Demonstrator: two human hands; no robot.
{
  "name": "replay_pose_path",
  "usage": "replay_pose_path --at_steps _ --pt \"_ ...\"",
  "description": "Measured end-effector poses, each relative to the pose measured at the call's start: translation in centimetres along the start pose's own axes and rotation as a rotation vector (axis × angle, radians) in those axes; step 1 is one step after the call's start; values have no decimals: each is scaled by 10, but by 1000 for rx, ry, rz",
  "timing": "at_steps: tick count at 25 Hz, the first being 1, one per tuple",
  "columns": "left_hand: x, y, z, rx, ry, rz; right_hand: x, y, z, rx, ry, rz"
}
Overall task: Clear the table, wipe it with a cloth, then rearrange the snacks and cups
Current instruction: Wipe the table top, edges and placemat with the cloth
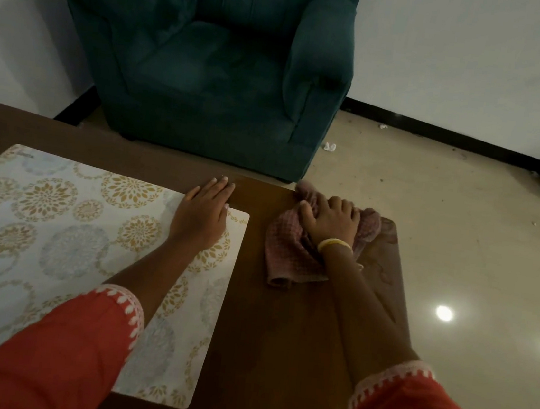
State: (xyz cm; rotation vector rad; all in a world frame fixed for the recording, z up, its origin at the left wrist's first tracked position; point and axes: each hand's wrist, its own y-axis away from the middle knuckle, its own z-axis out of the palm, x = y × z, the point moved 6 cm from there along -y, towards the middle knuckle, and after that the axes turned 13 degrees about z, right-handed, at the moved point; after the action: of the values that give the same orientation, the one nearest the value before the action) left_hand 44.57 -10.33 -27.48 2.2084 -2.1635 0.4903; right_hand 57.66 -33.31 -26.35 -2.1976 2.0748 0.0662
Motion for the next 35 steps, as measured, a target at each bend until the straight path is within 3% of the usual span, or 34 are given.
replay_pose_path --at_steps 5,8,12,18,22,29,35 --pt "16 0 -11 19 -59 67 -9 26 6 -82 -32 -175" --pt "69 -2 -13 -1 16 213 44 0 2 -87 -24 -12" --pt "137 10 13 -91 196 262 101 -15 -13 -120 -78 241" --pt "141 13 25 -74 134 269 134 69 -6 -10 -136 492" --pt "140 12 24 -63 125 277 134 55 -10 5 -218 622" --pt "135 9 25 -46 142 239 130 -40 -13 -52 -377 645" --pt "139 11 21 -24 151 257 139 14 -18 6 -341 592"
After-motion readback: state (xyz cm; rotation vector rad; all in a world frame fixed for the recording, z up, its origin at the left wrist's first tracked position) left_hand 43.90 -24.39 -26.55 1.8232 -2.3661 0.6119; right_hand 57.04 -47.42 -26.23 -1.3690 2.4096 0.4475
